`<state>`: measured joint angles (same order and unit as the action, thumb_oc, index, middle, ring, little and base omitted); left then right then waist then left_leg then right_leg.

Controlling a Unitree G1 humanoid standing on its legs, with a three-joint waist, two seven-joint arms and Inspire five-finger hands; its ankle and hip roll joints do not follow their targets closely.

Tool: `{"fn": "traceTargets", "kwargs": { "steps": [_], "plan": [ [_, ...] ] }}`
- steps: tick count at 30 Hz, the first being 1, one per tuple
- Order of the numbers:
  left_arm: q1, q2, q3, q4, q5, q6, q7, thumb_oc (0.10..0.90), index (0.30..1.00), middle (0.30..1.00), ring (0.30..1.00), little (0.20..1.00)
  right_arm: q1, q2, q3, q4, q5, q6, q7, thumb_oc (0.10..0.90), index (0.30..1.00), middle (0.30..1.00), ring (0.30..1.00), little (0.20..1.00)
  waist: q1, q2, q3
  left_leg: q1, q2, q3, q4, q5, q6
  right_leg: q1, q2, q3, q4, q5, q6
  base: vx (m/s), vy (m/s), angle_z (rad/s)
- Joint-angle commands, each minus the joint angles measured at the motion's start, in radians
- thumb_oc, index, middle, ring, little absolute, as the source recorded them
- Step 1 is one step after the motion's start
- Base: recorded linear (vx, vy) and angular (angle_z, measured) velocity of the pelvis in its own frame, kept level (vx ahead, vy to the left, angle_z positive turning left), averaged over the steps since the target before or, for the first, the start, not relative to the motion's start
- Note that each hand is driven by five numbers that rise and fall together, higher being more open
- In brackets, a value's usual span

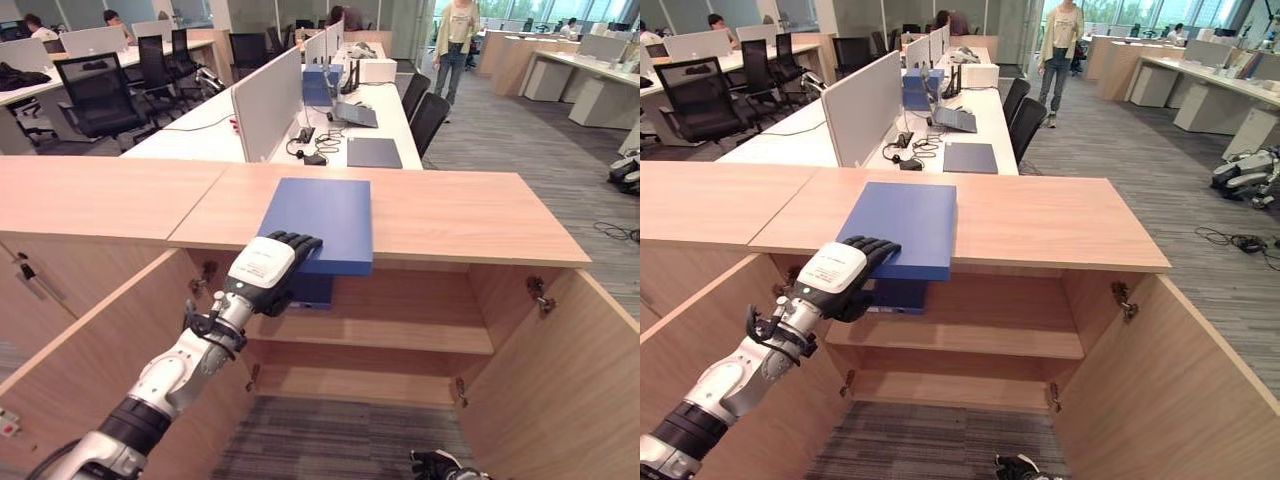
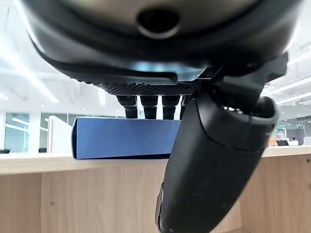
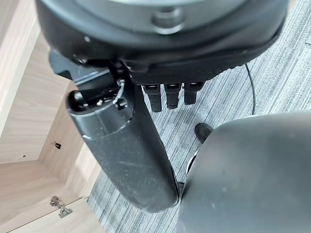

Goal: Put the empty folder in the office cabinet

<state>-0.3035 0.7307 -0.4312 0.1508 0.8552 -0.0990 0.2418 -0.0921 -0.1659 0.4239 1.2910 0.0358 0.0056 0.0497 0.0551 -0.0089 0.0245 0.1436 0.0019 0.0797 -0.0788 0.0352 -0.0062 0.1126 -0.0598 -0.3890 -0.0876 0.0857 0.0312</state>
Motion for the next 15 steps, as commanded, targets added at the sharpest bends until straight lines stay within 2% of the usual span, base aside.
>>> {"fn": "traceTargets", "kwargs": {
  "steps": [1, 2, 3, 4, 5, 6, 7, 15],
  "plan": [
    [-0.208, -0.005, 0.04, 0.047, 0.056, 0.057, 0.113, 0.772, 0.858, 0.858, 0.858, 0.858, 0.051, 0.023, 0.104, 0.042, -0.064, -0.006, -0.012, 0.8, 0.9, 0.9, 0.9, 0.9, -0.023, -0.026, -0.016, 0.011, -0.013, 0.033, -0.008, -0.072, -0.02, 0.049, 0.008, 0.024, 0.0, -0.074, 0.064, 0.0, 0.0, 0.0],
    [-0.215, -0.006, 0.038, 0.058, 0.07, 0.066, 0.122, 0.759, 0.839, 0.839, 0.839, 0.839, 0.051, 0.022, 0.106, 0.042, -0.066, -0.007, -0.014, 0.8, 0.9, 0.9, 0.9, 0.9, -0.025, -0.026, -0.016, 0.012, -0.014, 0.034, -0.008, -0.073, -0.02, 0.049, 0.008, 0.025, 0.0, -0.074, 0.064, -0.01, 0.004, -0.05],
    [-0.23, -0.011, 0.034, 0.086, 0.091, 0.084, 0.142, 0.689, 0.733, 0.733, 0.733, 0.733, 0.052, 0.022, 0.11, 0.043, -0.068, -0.01, -0.019, 0.8, 0.9, 0.9, 0.9, 0.9, -0.028, -0.026, -0.017, 0.012, -0.014, 0.035, -0.008, -0.073, -0.02, 0.049, 0.008, 0.027, 0.0, -0.074, 0.064, -0.01, 0.007, -0.07],
    [-0.24, -0.014, 0.033, 0.1, 0.102, 0.095, 0.16, 0.598, 0.596, 0.596, 0.596, 0.596, 0.051, 0.022, 0.111, 0.044, -0.067, -0.012, -0.02, 0.8, 0.9, 0.9, 0.9, 0.9, -0.028, -0.027, -0.017, 0.012, -0.015, 0.036, -0.008, -0.074, -0.02, 0.048, 0.008, 0.027, 0.0, -0.073, 0.065, -0.01, 0.005, -0.06],
    [-0.244, -0.016, 0.031, 0.108, 0.109, 0.101, 0.168, 0.571, 0.556, 0.556, 0.556, 0.556, 0.05, 0.022, 0.112, 0.044, -0.068, -0.013, -0.021, 0.8, 0.9, 0.9, 0.9, 0.9, -0.029, -0.027, -0.017, 0.012, -0.015, 0.036, -0.008, -0.074, -0.02, 0.048, 0.008, 0.028, 0.0, -0.072, 0.065, -0.01, 0.004, -0.04],
    [-0.246, -0.019, 0.035, 0.111, 0.114, 0.109, 0.177, 0.458, 0.387, 0.387, 0.387, 0.387, 0.05, 0.023, 0.113, 0.046, -0.068, -0.015, -0.024, 0.8, 0.9, 0.9, 0.9, 0.9, -0.029, -0.028, -0.017, 0.012, -0.015, 0.037, -0.008, -0.074, -0.02, 0.047, 0.008, 0.029, 0.0, -0.073, 0.065, -0.01, 0.002, -0.1],
    [-0.246, -0.021, 0.036, 0.116, 0.118, 0.116, 0.184, 0.4, 0.3, 0.3, 0.3, 0.3, 0.05, 0.024, 0.113, 0.048, -0.068, -0.015, -0.026, 0.8, 0.9, 0.9, 0.9, 0.9, -0.029, -0.028, -0.018, 0.012, -0.015, 0.038, -0.008, -0.074, -0.019, 0.047, 0.008, 0.03, 0.0, -0.072, 0.065, 0.0, 0.001, -0.11],
    [-0.239, -0.03, 0.034, 0.135, 0.126, 0.126, 0.221, 0.4, 0.3, 0.3, 0.3, 0.3, 0.051, 0.03, 0.114, 0.057, -0.062, -0.02, -0.037, 0.8, 0.9, 0.9, 0.9, 0.9, -0.031, -0.032, -0.023, 0.017, -0.016, 0.041, -0.008, -0.077, -0.018, 0.05, 0.009, 0.033, 0.0, -0.072, 0.065, 0.0, 0.0, -0.01]
  ]
}}
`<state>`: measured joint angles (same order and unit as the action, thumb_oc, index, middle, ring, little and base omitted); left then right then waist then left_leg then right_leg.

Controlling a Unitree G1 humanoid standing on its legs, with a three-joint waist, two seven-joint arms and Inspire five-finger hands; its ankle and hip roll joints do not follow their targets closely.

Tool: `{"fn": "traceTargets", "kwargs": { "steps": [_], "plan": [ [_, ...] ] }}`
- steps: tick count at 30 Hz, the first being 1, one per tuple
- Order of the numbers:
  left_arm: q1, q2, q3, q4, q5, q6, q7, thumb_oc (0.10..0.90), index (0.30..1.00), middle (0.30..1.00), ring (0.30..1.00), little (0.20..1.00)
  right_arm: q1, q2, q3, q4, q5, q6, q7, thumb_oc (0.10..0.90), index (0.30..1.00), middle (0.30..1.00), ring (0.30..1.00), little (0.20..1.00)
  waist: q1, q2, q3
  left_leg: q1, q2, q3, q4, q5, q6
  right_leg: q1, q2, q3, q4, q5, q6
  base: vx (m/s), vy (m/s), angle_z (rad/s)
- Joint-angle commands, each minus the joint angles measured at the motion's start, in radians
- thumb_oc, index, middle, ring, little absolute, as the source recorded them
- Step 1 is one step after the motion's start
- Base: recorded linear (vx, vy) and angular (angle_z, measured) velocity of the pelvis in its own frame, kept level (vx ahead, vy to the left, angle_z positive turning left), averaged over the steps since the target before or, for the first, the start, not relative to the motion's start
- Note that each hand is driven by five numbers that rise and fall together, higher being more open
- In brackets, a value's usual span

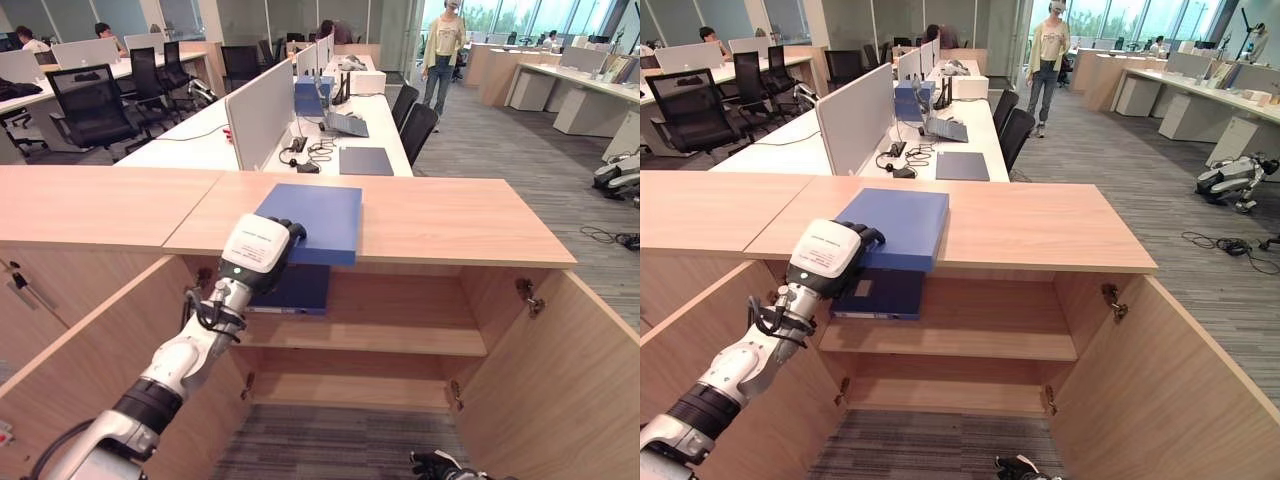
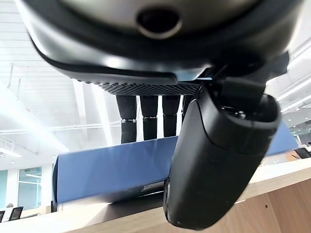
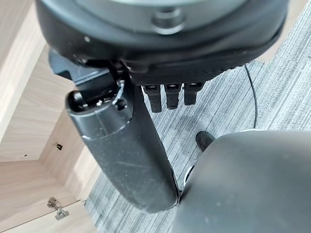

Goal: Put the empty folder in the office cabinet

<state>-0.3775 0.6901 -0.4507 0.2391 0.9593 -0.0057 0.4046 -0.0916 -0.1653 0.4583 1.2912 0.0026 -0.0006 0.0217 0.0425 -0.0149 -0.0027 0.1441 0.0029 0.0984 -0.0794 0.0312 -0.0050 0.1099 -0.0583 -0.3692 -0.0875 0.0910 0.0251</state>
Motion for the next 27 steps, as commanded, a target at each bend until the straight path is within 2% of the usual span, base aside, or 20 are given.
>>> {"fn": "traceTargets", "kwargs": {
  "steps": [1, 8, 11, 12, 13, 14, 15, 16, 18, 19, 20, 22, 27],
  "plan": [
    [-0.165, 0.011, 0.053, 0.047, 0.022, 0.033, 0.059, 0.4, 0.3, 0.3, 0.3, 0.3, 0.051, 0.029, 0.08, 0.057, -0.029, -0.014, -0.009, 0.8, 0.9, 0.9, 0.9, 0.9, -0.018, -0.026, 0.004, 0.016, -0.017, 0.022, -0.008, -0.074, -0.019, 0.053, 0.007, 0.013, 0.0, -0.078, 0.071, 0.0, 0.0, 0.0],
    [-0.144, 0.002, 0.059, 0.047, -0.001, 0.033, 0.068, 0.4, 0.3, 0.3, 0.3, 0.3, 0.049, 0.031, 0.079, 0.059, -0.026, -0.016, -0.016, 0.8, 0.9, 0.9, 0.9, 0.9, -0.017, -0.03, 0.003, 0.018, -0.017, 0.02, -0.008, -0.074, -0.018, 0.055, 0.008, 0.015, 0.0, -0.077, 0.07, 0.0, 0.0, 0.0],
    [-0.124, -0.014, 0.099, -0.016, -0.049, 0.019, 0.053, 0.4, 0.3, 0.3, 0.3, 0.3, 0.05, 0.027, 0.065, 0.058, -0.023, -0.016, -0.019, 0.8, 0.9, 0.9, 0.9, 0.9, -0.014, -0.033, 0.005, 0.017, -0.019, 0.016, -0.008, -0.072, -0.018, 0.053, 0.007, 0.014, 0.0, -0.076, 0.07, 0.0, 0.0, 0.0],
    [-0.088, -0.015, 0.156, -0.171, -0.124, -0.042, 0.009, 0.4, 0.3, 0.3, 0.3, 0.3, 0.055, 0.024, 0.046, 0.061, -0.018, -0.014, -0.021, 0.8, 0.9, 0.9, 0.9, 0.9, -0.009, -0.033, 0.01, 0.017, -0.02, 0.011, -0.008, -0.073, -0.018, 0.054, 0.006, 0.01, 0.0, -0.075, 0.07, 0.0, 0.0, 0.0],
    [-0.074, -0.02, 0.167, -0.269, -0.191, -0.099, -0.03, 0.4, 0.3, 0.3, 0.3, 0.3, 0.058, 0.023, 0.035, 0.065, -0.013, -0.013, -0.02, 0.8, 0.9, 0.9, 0.9, 0.9, -0.006, -0.032, 0.012, 0.019, -0.019, 0.008, -0.008, -0.078, -0.019, 0.056, 0.007, 0.009, 0.0, -0.078, 0.071, 0.0, 0.0, 0.0],
    [-0.052, -0.019, 0.184, -0.349, -0.249, -0.134, -0.064, 0.4, 0.3, 0.3, 0.3, 0.3, 0.061, 0.023, 0.03, 0.072, -0.01, -0.013, -0.016, 0.8, 0.9, 0.9, 0.9, 0.9, -0.005, -0.032, 0.013, 0.018, -0.02, 0.007, -0.008, -0.078, -0.019, 0.056, 0.006, 0.007, 0.0, -0.077, 0.071, 0.0, 0.0, 0.0],
    [-0.044, -0.017, 0.193, -0.361, -0.253, -0.133, -0.073, 0.4, 0.3, 0.3, 0.3, 0.3, 0.06, 0.022, 0.032, 0.072, -0.01, -0.013, -0.016, 0.8, 0.9, 0.9, 0.9, 0.9, -0.007, -0.033, 0.012, 0.013, -0.022, 0.007, -0.008, -0.071, -0.017, 0.052, 0.004, 0.007, 0.0, -0.072, 0.07, 0.01, 0.022, 0.05],
    [-0.016, -0.025, 0.192, -0.503, -0.413, -0.21, -0.161, 0.4, 0.3, 0.3, 0.3, 0.3, 0.066, 0.018, 0.019, 0.08, -0.003, -0.013, -0.007, 0.8, 0.9, 0.9, 0.9, 0.9, -0.002, -0.029, 0.016, 0.017, -0.021, 0.007, -0.008, -0.077, -0.018, 0.056, 0.005, 0.002, 0.0, -0.073, 0.073, 0.0, 0.028, 0.11],
    [0.02, -0.028, 0.191, -0.634, -0.625, -0.258, -0.273, 0.4, 0.3, 0.3, 0.3, 0.3, 0.067, 0.013, 0.006, 0.092, 0.0, -0.011, -0.001, 0.8, 0.9, 0.9, 0.9, 0.9, 0.001, -0.025, 0.018, 0.016, -0.022, 0.004, -0.008, -0.075, -0.016, 0.053, 0.004, 0.0, 0.0, -0.069, 0.074, 0.01, 0.032, 0.1],
    [0.035, -0.025, 0.183, -0.699, -0.782, -0.282, -0.335, 0.4, 0.3, 0.3, 0.3, 0.3, 0.067, 0.009, 0.0, 0.099, 0.004, -0.01, 0.004, 0.8, 0.9, 0.9, 0.9, 0.9, 0.001, -0.023, 0.018, 0.015, -0.023, 0.003, -0.008, -0.075, -0.015, 0.052, 0.003, -0.001, 0.0, -0.067, 0.075, -0.01, 0.021, 0.1],
    [0.037, -0.023, 0.188, -0.705, -0.789, -0.279, -0.342, 0.4, 0.3, 0.3, 0.3, 0.3, 0.066, 0.01, 0.0, 0.099, 0.004, -0.01, 0.005, 0.8, 0.9, 0.9, 0.9, 0.9, 0.0, -0.024, 0.018, 0.012, -0.024, 0.004, -0.008, -0.07, -0.014, 0.048, 0.001, -0.002, 0.0, -0.063, 0.075, -0.01, 0.02, 0.14],
    [0.046, -0.011, 0.166, -0.782, -1.078, -0.3, -0.421, 0.4, 0.3, 0.3, 0.3, 0.3, 0.063, 0.011, -0.001, 0.112, 0.012, -0.009, 0.025, 0.8, 0.9, 0.9, 0.9, 0.9, 0.004, -0.021, 0.019, 0.009, -0.027, 0.001, -0.008, -0.07, -0.013, 0.047, -0.001, -0.006, 0.0, -0.061, 0.077, 0.0, 0.017, 0.1],
    [0.046, -0.017, 0.137, -0.81, -1.18, -0.299, -0.437, 0.4, 0.3, 0.3, 0.3, 0.3, 0.053, 0.016, 0.012, 0.104, 0.025, -0.011, 0.041, 0.8, 0.9, 0.9, 0.9, 0.9, 0.013, -0.026, 0.029, 0.006, -0.027, -0.01, -0.008, -0.069, -0.014, 0.046, 0.0, -0.01, 0.0, -0.063, 0.076, 0.0, 0.0, -0.01]
  ]
}}
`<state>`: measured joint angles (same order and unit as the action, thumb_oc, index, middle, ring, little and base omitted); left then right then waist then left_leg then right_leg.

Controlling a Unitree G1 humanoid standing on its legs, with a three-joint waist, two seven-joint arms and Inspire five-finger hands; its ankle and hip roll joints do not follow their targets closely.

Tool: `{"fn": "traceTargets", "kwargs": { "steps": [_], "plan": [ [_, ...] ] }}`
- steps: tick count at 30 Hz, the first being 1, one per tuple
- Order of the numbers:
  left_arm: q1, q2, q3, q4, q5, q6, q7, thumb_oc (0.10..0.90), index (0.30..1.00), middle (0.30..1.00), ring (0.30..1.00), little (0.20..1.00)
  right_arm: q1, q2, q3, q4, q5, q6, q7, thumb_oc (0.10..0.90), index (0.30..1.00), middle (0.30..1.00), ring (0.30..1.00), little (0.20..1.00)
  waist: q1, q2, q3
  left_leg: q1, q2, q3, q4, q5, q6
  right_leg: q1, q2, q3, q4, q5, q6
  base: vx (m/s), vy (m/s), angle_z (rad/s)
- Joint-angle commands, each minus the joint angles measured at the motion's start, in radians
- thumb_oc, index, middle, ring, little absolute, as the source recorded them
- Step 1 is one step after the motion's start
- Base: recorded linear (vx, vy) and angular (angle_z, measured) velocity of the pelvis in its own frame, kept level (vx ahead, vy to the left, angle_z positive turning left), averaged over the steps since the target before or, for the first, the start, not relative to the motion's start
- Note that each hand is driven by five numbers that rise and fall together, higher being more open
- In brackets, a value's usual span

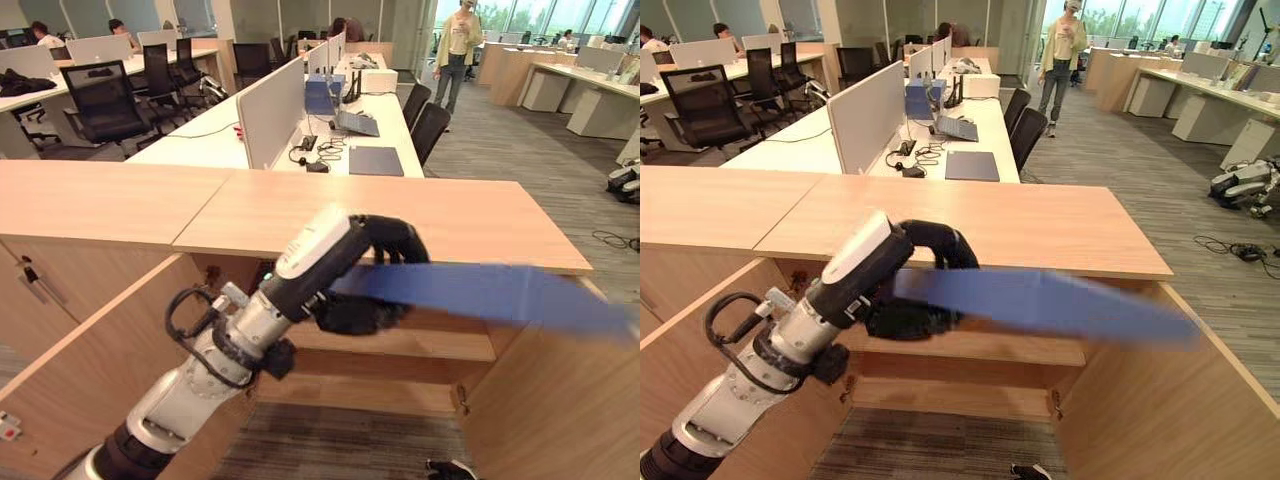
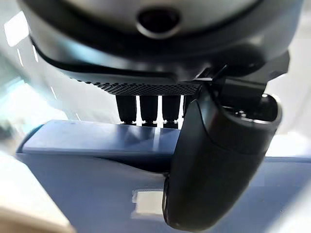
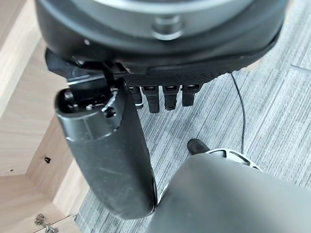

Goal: Put the empty folder in the office cabinet

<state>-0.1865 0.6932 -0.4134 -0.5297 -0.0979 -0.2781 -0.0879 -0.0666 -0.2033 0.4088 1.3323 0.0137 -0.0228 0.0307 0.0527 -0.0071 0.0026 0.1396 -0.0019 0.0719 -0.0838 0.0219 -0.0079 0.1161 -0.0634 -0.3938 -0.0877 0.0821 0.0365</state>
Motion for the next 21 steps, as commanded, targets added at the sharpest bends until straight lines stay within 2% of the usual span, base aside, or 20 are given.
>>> {"fn": "traceTargets", "kwargs": {
  "steps": [1, 2, 4, 6, 7, 8, 9, 10, 12, 15, 16, 21],
  "plan": [
    [-0.149, -0.015, 0.09, -0.052, -0.167, -0.024, 0.036, 0.4, 0.3, 0.3, 0.3, 0.3, 0.026, 0.053, 0.063, 0.061, 0.016, 0.01, 0.035, 0.8, 0.9, 0.9, 0.9, 0.9, 0.003, -0.034, 0.024, 0.01, -0.022, 0.017, -0.003, -0.059, -0.011, 0.04, 0.005, 0.014, 0.0, -0.054, 0.066, 0.0, 0.0, 0.0],
    [-0.158, -0.015, 0.078, -0.047, -0.188, -0.027, 0.032, 0.4, 0.3, 0.3, 0.3, 0.3, 0.037, 0.044, 0.071, 0.048, 0.006, 0.006, 0.037, 0.8, 0.9, 0.9, 0.9, 0.9, 0.001, -0.036, 0.028, 0.009, -0.022, 0.017, -0.003, -0.059, -0.012, 0.041, 0.005, 0.014, 0.0, -0.054, 0.065, 0.0, 0.0, 0.0],
    [-0.168, -0.016, 0.064, -0.053, -0.329, -0.002, -0.027, 0.4, 0.3, 0.3, 0.3, 0.3, 0.042, 0.039, 0.066, 0.053, 0.009, 0.003, 0.042, 0.8, 0.9, 0.9, 0.9, 0.9, -0.003, -0.034, 0.031, 0.007, -0.022, 0.018, -0.003, -0.058, -0.012, 0.037, 0.005, 0.014, 0.0, -0.053, 0.067, -0.01, 0.005, 0.05],
    [-0.124, -0.06, 0.037, -0.015, -0.543, 0.046, -0.076, 0.4, 0.3, 0.3, 0.3, 0.3, 0.036, 0.039, 0.068, 0.06, -0.007, 0.013, 0.051, 0.8, 0.9, 0.9, 0.9, 0.9, -0.005, -0.033, 0.036, 0.008, -0.021, 0.021, -0.003, -0.058, -0.012, 0.036, 0.004, 0.016, 0.0, -0.051, 0.065, -0.01, -0.001, 0.06],
    [-0.09, -0.076, 0.003, 0.03, -0.567, 0.079, -0.098, 0.4, 0.3, 0.3, 0.3, 0.3, 0.024, 0.053, 0.067, 0.068, -0.006, 0.009, 0.054, 0.8, 0.9, 0.9, 0.9, 0.9, -0.005, -0.032, 0.036, 0.008, -0.02, 0.022, -0.003, -0.059, -0.009, 0.034, 0.004, 0.02, 0.0, -0.05, 0.064, 0.0, 0.0, 0.0],
    [-0.075, -0.067, -0.011, 0.048, -0.554, 0.091, -0.106, 0.4, 0.3, 0.3, 0.3, 0.3, 0.017, 0.057, 0.063, 0.07, -0.006, 0.011, 0.058, 0.8, 0.9, 0.9, 0.9, 0.9, -0.004, -0.032, 0.035, 0.008, -0.019, 0.024, -0.003, -0.06, -0.009, 0.034, 0.005, 0.023, 0.0, -0.05, 0.063, 0.0, 0.0, 0.0],
    [-0.014, -0.005, -0.018, 0.136, -0.432, 0.123, -0.126, 0.4, 0.3, 0.3, 0.3, 0.3, 0.024, 0.058, 0.051, 0.075, -0.002, 0.008, 0.067, 0.8, 0.9, 0.9, 0.9, 0.9, -0.002, -0.028, 0.034, 0.012, -0.018, 0.027, -0.003, -0.062, -0.008, 0.037, 0.007, 0.03, 0.0, -0.053, 0.063, 0.0, 0.0, 0.0],
    [-0.014, -0.005, -0.018, 0.136, -0.432, 0.123, -0.126, 0.4, 0.3, 0.3, 0.3, 0.3, 0.024, 0.058, 0.051, 0.075, -0.002, 0.008, 0.067, 0.8, 0.9, 0.9, 0.9, 0.9, -0.002, -0.029, 0.033, 0.011, -0.018, 0.027, -0.003, -0.062, -0.008, 0.036, 0.007, 0.03, 0.0, -0.052, 0.063, 0.03, 0.009, -0.02],
    [0.05, 0.071, 0.018, 0.168, -0.316, 0.119, -0.139, 0.4, 0.3, 0.3, 0.3, 0.3, 0.015, 0.053, 0.024, 0.072, 0.037, 0.005, 0.07, 0.8, 0.9, 0.9, 0.9, 0.9, 0.003, -0.026, 0.03, 0.014, -0.018, 0.027, -0.003, -0.063, -0.008, 0.037, 0.008, 0.031, 0.0, -0.055, 0.064, 0.03, 0.005, -0.08],
    [0.086, 0.091, 0.037, 0.194, -0.257, 0.117, -0.135, 0.4, 0.3, 0.3, 0.3, 0.3, 0.005, 0.05, 0.012, 0.058, 0.075, -0.001, 0.068, 0.8, 0.9, 0.9, 0.9, 0.9, 0.006, -0.025, 0.029, 0.016, -0.017, 0.027, -0.003, -0.063, -0.008, 0.039, 0.008, 0.035, 0.0, -0.055, 0.065, 0.01, 0.002, -0.04],
    [0.131, 0.116, 0.064, 0.229, -0.19, 0.115, -0.128, 0.4, 0.3, 0.3, 0.3, 0.3, -0.021, 0.038, 0.01, 0.01, 0.092, -0.009, 0.059, 0.8, 0.9, 0.9, 0.9, 0.9, 0.015, -0.022, 0.031, 0.021, -0.015, 0.028, -0.003, -0.067, -0.008, 0.043, 0.01, 0.037, 0.0, -0.058, 0.065, 0.01, 0.013, 0.06],
    [0.19, 0.132, 0.089, 0.269, -0.16, 0.128, -0.138, 0.4, 0.3, 0.3, 0.3, 0.3, -0.053, 0.023, 0.022, -0.05, 0.119, -0.014, 0.052, 0.8, 0.9, 0.9, 0.9, 0.9, 0.02, -0.021, 0.023, 0.017, -0.018, 0.029, -0.003, -0.062, -0.006, 0.039, 0.007, 0.039, 0.0, -0.054, 0.065, 0.0, 0.003, 0.03]
  ]
}}
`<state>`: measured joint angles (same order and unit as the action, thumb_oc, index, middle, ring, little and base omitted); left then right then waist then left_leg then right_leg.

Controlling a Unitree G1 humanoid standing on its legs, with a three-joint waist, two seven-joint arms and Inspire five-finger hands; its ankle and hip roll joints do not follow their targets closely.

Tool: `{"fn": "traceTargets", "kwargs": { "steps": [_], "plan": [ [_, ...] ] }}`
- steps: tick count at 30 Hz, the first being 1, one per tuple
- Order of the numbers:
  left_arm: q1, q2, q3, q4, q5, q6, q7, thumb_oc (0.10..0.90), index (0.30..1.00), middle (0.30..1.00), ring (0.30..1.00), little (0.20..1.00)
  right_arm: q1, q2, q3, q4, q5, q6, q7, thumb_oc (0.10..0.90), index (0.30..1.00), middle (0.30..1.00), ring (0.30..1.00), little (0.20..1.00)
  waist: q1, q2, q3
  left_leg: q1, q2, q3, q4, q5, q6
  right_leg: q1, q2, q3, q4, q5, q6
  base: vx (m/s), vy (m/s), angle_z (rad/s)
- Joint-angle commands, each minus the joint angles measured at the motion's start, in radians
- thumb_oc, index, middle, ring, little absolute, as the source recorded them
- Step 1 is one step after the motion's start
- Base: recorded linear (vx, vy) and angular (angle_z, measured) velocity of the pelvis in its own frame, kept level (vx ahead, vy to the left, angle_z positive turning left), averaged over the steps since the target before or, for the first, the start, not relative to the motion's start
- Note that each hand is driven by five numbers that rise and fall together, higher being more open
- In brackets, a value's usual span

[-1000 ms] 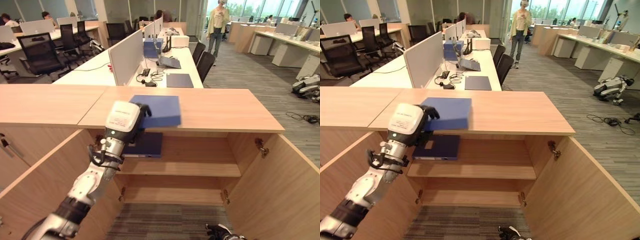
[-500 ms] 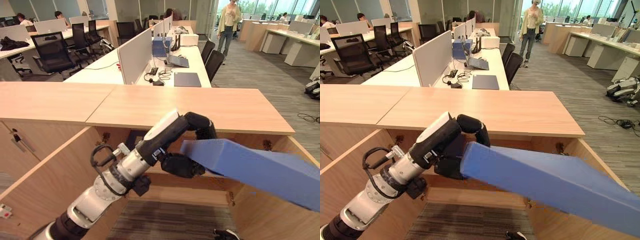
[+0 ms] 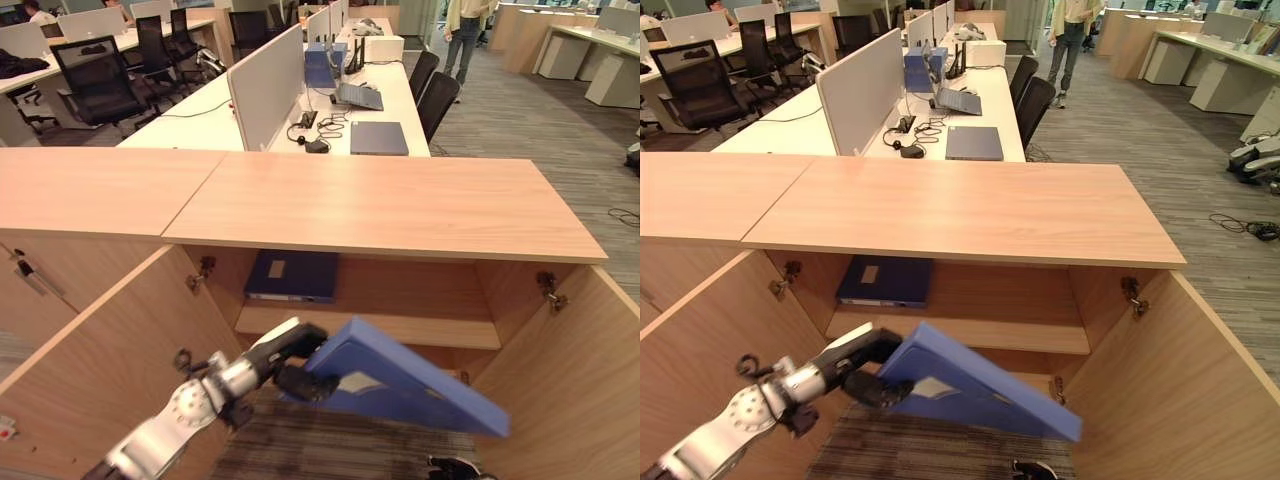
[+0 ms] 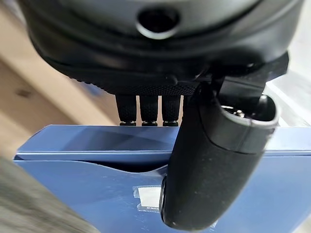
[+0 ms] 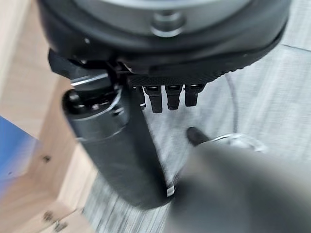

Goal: Put the empty folder in the office cabinet

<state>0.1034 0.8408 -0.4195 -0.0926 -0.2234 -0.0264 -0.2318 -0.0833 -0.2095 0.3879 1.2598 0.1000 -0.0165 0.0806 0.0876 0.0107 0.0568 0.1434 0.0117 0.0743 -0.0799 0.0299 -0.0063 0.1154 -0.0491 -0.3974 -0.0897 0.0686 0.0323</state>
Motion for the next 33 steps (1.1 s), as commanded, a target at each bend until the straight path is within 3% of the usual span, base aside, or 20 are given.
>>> {"fn": "traceTargets", "kwargs": {
  "steps": [1, 2, 4, 5, 7, 16, 24, 29, 31, 33],
  "plan": [
    [-0.031, -0.063, 0.099, -0.075, -0.056, -0.082, 0.023, 0.4, 0.3, 0.3, 0.3, 0.3, -0.096, 0.032, 0.048, -0.03, 0.046, -0.016, -0.039, 0.8, 0.9, 0.9, 0.9, 0.9, -0.006, -0.034, -0.032, 0.016, -0.031, 0.03, -0.007, -0.068, -0.005, 0.04, -0.007, 0.047, 0.002, -0.041, 0.067, 0.0, 0.0, 0.0],
    [-0.03, -0.063, 0.1, -0.076, -0.056, -0.082, 0.023, 0.4, 0.3, 0.3, 0.3, 0.3, -0.095, 0.032, 0.049, -0.031, 0.046, -0.015, -0.039, 0.8, 0.9, 0.9, 0.9, 0.9, -0.006, -0.034, -0.032, 0.016, -0.031, 0.03, -0.007, -0.068, -0.005, 0.04, -0.006, 0.047, 0.002, -0.041, 0.067, 0.0, 0.012, -0.08],
    [0.041, -0.053, 0.154, -0.044, 0.075, -0.067, 0.024, 0.4, 0.3, 0.3, 0.3, 0.3, -0.053, -0.022, 0.042, -0.267, 0.013, -0.02, -0.063, 0.8, 0.9, 0.9, 0.9, 0.9, -0.011, -0.032, -0.026, 0.019, -0.029, 0.033, -0.007, -0.071, -0.003, 0.039, -0.005, 0.053, 0.002, -0.043, 0.065, -0.01, 0.007, -0.12],
    [0.043, -0.055, 0.155, -0.045, 0.076, -0.067, 0.023, 0.4, 0.3, 0.3, 0.3, 0.3, -0.049, -0.024, 0.043, -0.273, 0.013, -0.016, -0.063, 0.8, 0.9, 0.9, 0.9, 0.9, -0.012, -0.031, -0.028, 0.018, -0.029, 0.033, -0.007, -0.071, -0.003, 0.038, -0.005, 0.053, 0.002, -0.042, 0.065, 0.0, 0.002, -0.11],
    [0.062, -0.067, 0.186, 0.006, 0.192, -0.063, 0.033, 0.4, 0.3, 0.3, 0.3, 0.3, -0.029, -0.082, 0.026, -0.451, -0.024, -0.013, -0.068, 0.8, 0.9, 0.9, 0.9, 0.9, -0.017, -0.032, -0.025, 0.023, -0.029, 0.034, -0.007, -0.079, -0.002, 0.043, -0.004, 0.054, 0.002, -0.048, 0.065, 0.01, 0.002, -0.17],
    [0.088, -0.129, 0.255, 0.031, 0.317, -0.066, 0.047, 0.4, 0.3, 0.3, 0.3, 0.3, -0.039, -0.173, 0.042, -0.697, -0.127, -0.017, -0.017, 0.8, 0.9, 0.9, 0.9, 0.9, -0.008, -0.036, -0.019, 0.011, -0.031, 0.034, -0.007, -0.073, 0.001, 0.033, -0.014, 0.043, 0.002, -0.044, 0.064, 0.0, 0.001, -0.01],
    [0.086, -0.167, 0.281, 0.075, 0.376, -0.043, 0.077, 0.4, 0.3, 0.3, 0.3, 0.3, -0.031, -0.176, 0.024, -0.672, -0.179, 0.025, -0.024, 0.8, 0.9, 0.9, 0.9, 0.9, -0.007, -0.037, -0.013, 0.003, -0.032, 0.033, -0.007, -0.071, 0.002, 0.028, -0.016, 0.038, 0.002, -0.043, 0.063, 0.0, 0.0, 0.0],
    [0.104, -0.182, 0.334, 0.087, 0.428, -0.031, 0.094, 0.4, 0.3, 0.3, 0.3, 0.3, 0.011, -0.22, -0.038, -0.679, -0.223, 0.049, -0.025, 0.8, 0.9, 0.9, 0.9, 0.9, -0.008, -0.039, -0.012, 0.001, -0.034, 0.027, -0.007, -0.075, 0.003, 0.028, -0.016, 0.034, 0.002, -0.047, 0.064, 0.0, 0.0, 0.0],
    [0.102, -0.191, 0.34, 0.097, 0.441, -0.026, 0.105, 0.4, 0.3, 0.3, 0.3, 0.3, 0.03, -0.231, -0.072, -0.717, -0.187, 0.051, -0.025, 0.8, 0.9, 0.9, 0.9, 0.9, -0.011, -0.039, -0.011, 0.0, -0.035, 0.028, -0.007, -0.075, 0.002, 0.028, -0.016, 0.034, 0.002, -0.047, 0.064, 0.0, 0.0, 0.0],
    [0.087, -0.195, 0.33, 0.106, 0.434, -0.029, 0.114, 0.4, 0.3, 0.3, 0.3, 0.3, 0.044, -0.207, -0.094, -0.751, -0.051, 0.04, -0.01, 0.8, 0.9, 0.9, 0.9, 0.9, -0.015, -0.039, -0.008, 0.006, -0.032, 0.03, -0.007, -0.081, 0.001, 0.032, -0.014, 0.037, 0.002, -0.048, 0.064, 0.0, 0.0, 0.0]
  ]
}}
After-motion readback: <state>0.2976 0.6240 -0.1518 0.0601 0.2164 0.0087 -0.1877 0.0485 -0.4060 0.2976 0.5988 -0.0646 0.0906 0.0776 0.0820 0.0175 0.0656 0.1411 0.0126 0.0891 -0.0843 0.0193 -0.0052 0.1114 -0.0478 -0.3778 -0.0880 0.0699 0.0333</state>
